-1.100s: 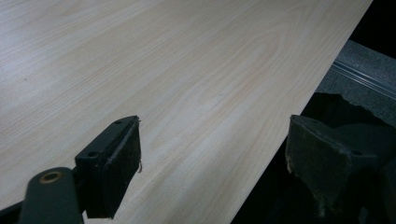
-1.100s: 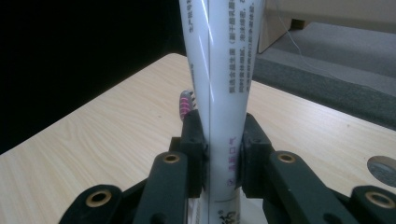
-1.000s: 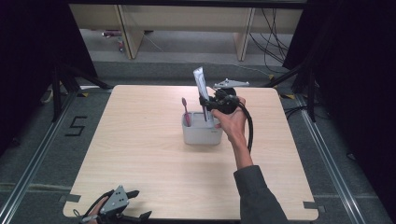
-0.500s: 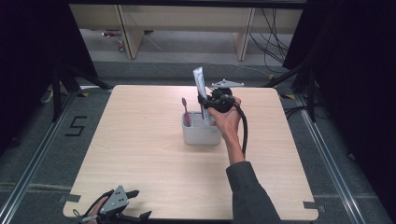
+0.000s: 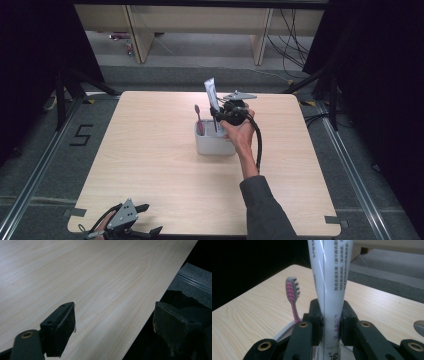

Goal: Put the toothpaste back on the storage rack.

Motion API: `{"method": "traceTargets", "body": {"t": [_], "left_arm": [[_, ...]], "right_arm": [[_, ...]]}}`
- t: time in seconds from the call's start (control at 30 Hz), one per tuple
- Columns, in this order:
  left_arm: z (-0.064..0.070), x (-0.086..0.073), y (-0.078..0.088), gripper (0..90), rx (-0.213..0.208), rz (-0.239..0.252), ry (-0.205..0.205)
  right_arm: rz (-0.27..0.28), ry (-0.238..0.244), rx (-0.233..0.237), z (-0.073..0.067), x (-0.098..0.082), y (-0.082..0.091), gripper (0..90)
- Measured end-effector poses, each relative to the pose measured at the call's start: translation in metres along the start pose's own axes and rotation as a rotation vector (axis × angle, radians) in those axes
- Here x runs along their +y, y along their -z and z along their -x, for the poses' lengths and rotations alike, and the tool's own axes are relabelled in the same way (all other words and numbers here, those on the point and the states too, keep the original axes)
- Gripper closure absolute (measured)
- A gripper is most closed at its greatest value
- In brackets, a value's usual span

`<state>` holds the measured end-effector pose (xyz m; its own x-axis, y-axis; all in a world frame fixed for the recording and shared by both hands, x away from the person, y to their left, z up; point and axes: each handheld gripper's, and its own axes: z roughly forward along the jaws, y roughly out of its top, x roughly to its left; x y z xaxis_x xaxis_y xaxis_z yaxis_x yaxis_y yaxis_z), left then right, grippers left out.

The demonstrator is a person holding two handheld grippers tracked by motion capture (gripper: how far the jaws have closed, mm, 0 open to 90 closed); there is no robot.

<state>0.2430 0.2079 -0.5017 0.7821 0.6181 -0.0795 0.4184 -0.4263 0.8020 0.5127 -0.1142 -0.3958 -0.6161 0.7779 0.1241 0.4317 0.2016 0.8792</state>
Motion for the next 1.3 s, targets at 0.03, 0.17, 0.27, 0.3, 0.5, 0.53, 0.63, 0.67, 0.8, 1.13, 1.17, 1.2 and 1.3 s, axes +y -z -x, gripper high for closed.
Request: {"method": "traceTargets", "body": {"t": [0.03, 0.17, 0.27, 0.3, 0.5, 0.53, 0.63, 0.67, 0.8, 1.13, 1.17, 1.2, 1.3], "left_arm": [[0.000, 0.000, 0.000, 18.0, -0.004, -0.006, -0.009], [0.001, 0.000, -0.001, 17.9, -0.007, 0.011, 0.001], [0.000, 0.000, 0.000, 17.9, 0.002, -0.006, -0.011], [-0.001, 0.000, 0.000, 17.9, 0.000, -0.001, -0.016], [0.002, 0.000, -0.001, 17.9, -0.004, 0.005, -0.001], [0.000, 0.000, 0.000, 18.0, -0.010, -0.026, -0.022], [0.002, 0.000, -0.001, 17.9, -0.011, 0.009, 0.014], [0.002, -0.001, -0.001, 17.9, -0.012, 0.008, 0.016], [0.002, -0.001, -0.002, 17.9, -0.004, 0.015, 0.009], [0.002, -0.001, -0.003, 17.9, -0.007, 0.012, 0.006], [0.001, -0.002, -0.003, 17.9, -0.008, 0.010, 0.003], [0.001, -0.002, -0.003, 17.9, -0.009, 0.009, 0.002], [0.000, -0.001, -0.001, 17.9, -0.004, -0.003, -0.002]], "right_arm": [[0.001, 0.001, -0.002, 0.000, -0.001, 0.000, 75.5], [-0.004, -0.005, 0.006, -0.001, -0.004, -0.001, 75.4], [0.007, 0.033, 0.008, 0.000, -0.007, -0.002, 75.3], [-0.004, 0.006, 0.004, -0.001, -0.008, -0.001, 75.3], [-0.006, 0.028, -0.006, -0.001, -0.015, -0.001, 75.3], [-0.006, 0.011, -0.009, -0.002, -0.017, 0.000, 75.2], [-0.006, 0.037, -0.017, -0.002, -0.019, 0.000, 75.2], [-0.006, 0.038, -0.027, -0.003, -0.019, 0.001, 75.1], [-0.004, 0.034, -0.024, -0.002, -0.021, 0.002, 74.9], [-0.013, 0.080, -0.036, -0.002, -0.027, 0.006, 74.5], [-0.016, 0.063, -0.039, -0.003, -0.027, 0.006, 74.4], [-0.013, 0.068, -0.038, -0.003, -0.028, 0.006, 74.3], [-0.019, 0.074, -0.040, -0.004, -0.029, 0.007, 73.8]]}}
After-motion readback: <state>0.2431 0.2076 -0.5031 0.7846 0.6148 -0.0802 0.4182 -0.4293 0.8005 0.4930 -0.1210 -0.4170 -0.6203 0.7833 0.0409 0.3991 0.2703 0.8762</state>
